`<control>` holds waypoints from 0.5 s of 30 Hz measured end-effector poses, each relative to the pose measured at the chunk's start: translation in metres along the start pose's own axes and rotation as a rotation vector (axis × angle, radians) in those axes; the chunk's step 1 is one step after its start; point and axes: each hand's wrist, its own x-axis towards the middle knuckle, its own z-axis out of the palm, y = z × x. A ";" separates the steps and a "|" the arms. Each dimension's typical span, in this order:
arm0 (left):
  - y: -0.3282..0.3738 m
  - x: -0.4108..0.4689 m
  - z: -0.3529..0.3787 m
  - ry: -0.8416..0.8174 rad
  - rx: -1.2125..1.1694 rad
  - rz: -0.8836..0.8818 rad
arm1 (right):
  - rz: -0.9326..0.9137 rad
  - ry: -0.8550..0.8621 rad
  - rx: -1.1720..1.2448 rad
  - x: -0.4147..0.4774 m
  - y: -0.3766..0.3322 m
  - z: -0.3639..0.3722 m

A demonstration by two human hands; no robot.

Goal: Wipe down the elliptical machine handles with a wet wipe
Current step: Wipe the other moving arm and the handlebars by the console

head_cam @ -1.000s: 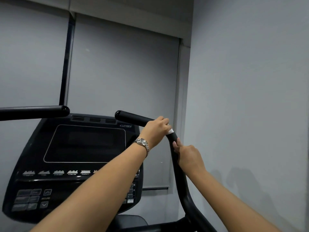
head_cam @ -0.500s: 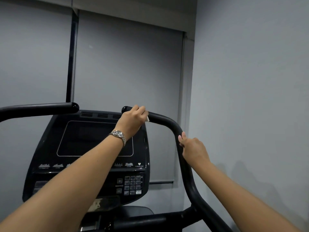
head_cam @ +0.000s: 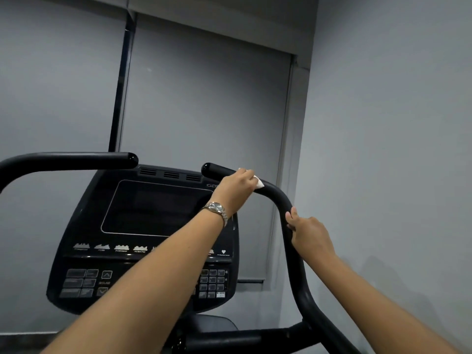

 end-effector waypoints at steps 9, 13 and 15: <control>-0.005 -0.007 -0.009 0.059 0.025 -0.133 | 0.028 0.010 -0.012 -0.003 -0.007 -0.002; -0.016 -0.011 -0.017 -0.001 0.049 -0.093 | 0.022 0.007 -0.009 -0.004 -0.006 -0.002; -0.030 -0.016 -0.023 -0.002 0.047 -0.190 | 0.015 0.019 0.008 -0.003 -0.004 -0.002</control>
